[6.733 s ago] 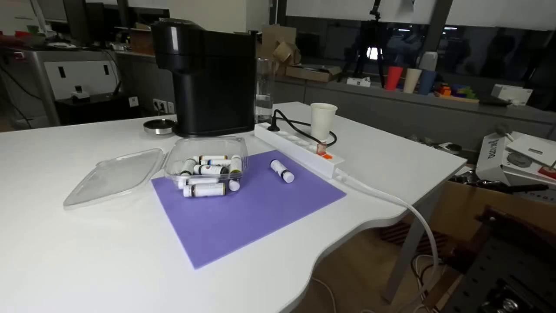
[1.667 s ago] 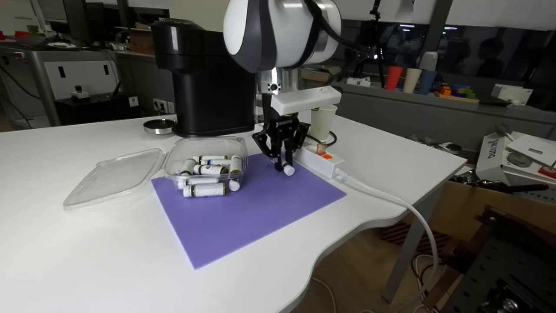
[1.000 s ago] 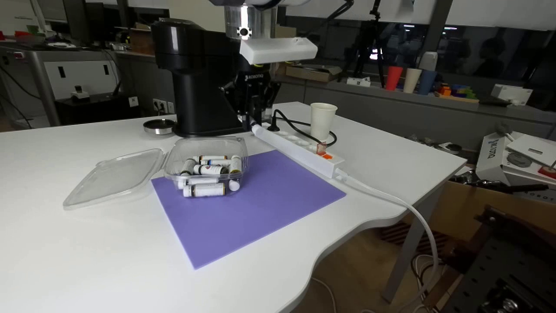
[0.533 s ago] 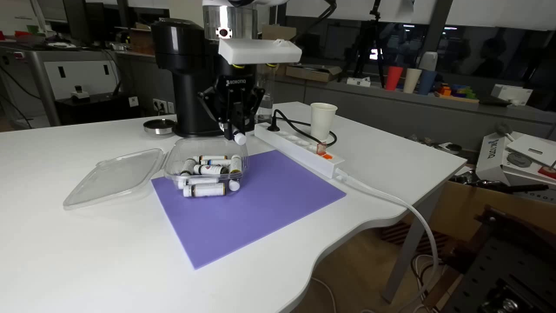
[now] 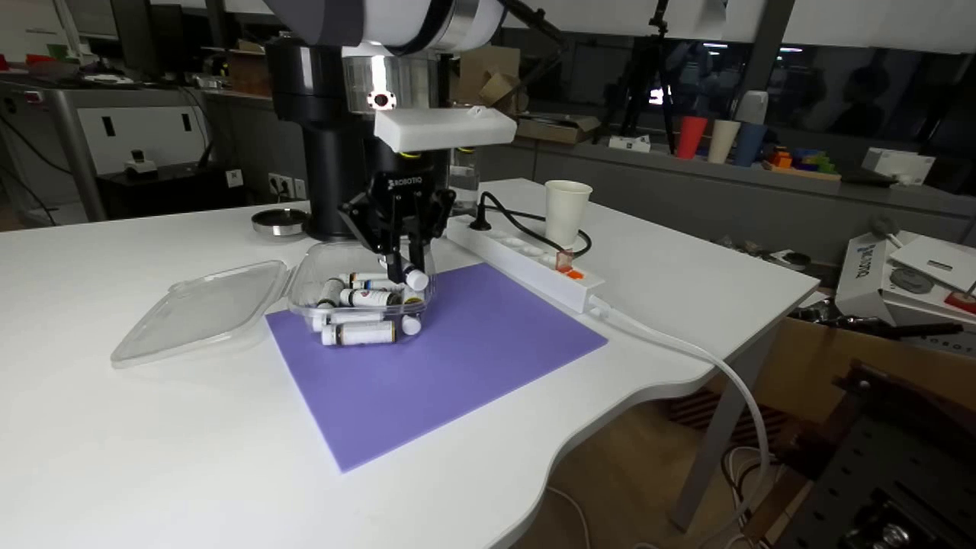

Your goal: Pick the bottle from the mat and place it in the box

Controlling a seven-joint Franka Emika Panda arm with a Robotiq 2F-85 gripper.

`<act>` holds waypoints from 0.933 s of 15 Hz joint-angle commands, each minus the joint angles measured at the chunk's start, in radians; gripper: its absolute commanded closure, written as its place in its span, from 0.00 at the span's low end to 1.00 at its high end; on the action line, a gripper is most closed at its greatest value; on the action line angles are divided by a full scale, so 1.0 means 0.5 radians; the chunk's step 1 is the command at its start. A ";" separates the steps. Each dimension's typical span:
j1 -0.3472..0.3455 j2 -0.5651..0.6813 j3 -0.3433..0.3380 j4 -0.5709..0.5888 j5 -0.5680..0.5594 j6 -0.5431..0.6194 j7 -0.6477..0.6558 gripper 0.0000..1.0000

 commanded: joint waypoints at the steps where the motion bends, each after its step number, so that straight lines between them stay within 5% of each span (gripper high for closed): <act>1: 0.004 0.069 0.013 0.087 -0.011 -0.026 -0.068 0.93; 2: 0.009 0.064 0.016 0.090 -0.024 -0.024 -0.092 0.57; 3: 0.012 0.065 0.019 0.092 -0.029 -0.027 -0.110 0.47; 10: 0.029 -0.046 0.021 0.028 -0.066 -0.008 -0.195 0.00; 14: 0.097 -0.198 -0.055 0.000 -0.128 -0.220 -0.012 0.00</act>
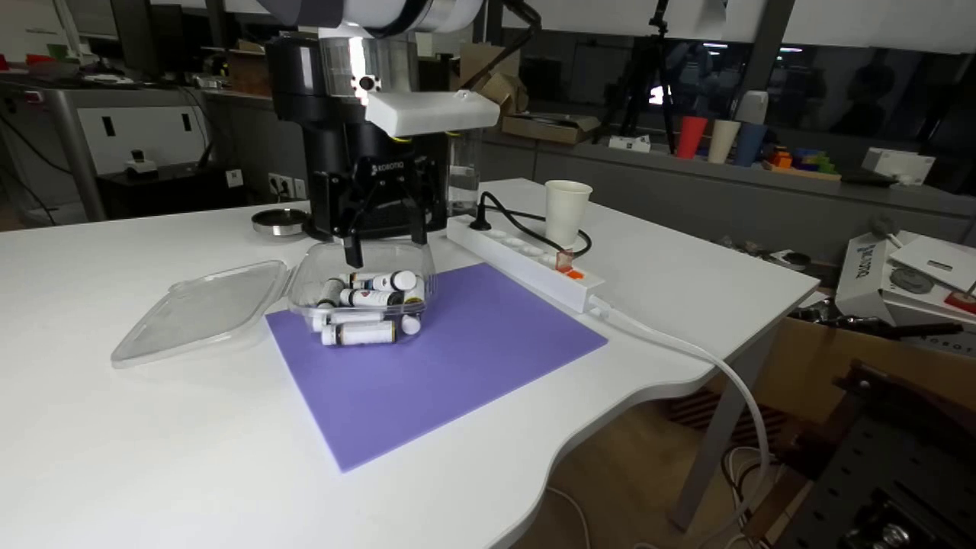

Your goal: Pick the bottle from the mat and place it in the box

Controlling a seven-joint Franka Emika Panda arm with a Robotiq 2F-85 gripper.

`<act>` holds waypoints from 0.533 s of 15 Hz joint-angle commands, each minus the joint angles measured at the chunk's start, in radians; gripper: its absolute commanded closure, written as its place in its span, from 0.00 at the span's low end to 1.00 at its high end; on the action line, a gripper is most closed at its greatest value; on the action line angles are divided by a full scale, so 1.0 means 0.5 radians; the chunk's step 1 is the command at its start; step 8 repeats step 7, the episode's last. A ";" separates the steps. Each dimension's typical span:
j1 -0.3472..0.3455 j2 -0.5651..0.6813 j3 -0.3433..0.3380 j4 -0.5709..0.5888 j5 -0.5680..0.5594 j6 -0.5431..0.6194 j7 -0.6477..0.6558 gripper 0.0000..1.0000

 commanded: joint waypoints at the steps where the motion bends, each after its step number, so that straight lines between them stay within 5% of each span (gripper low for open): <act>1: 0.070 -0.196 -0.088 -0.049 -0.072 -0.265 0.211 0.00; 8: 0.061 -0.403 -0.172 -0.081 -0.220 -0.619 0.368 0.00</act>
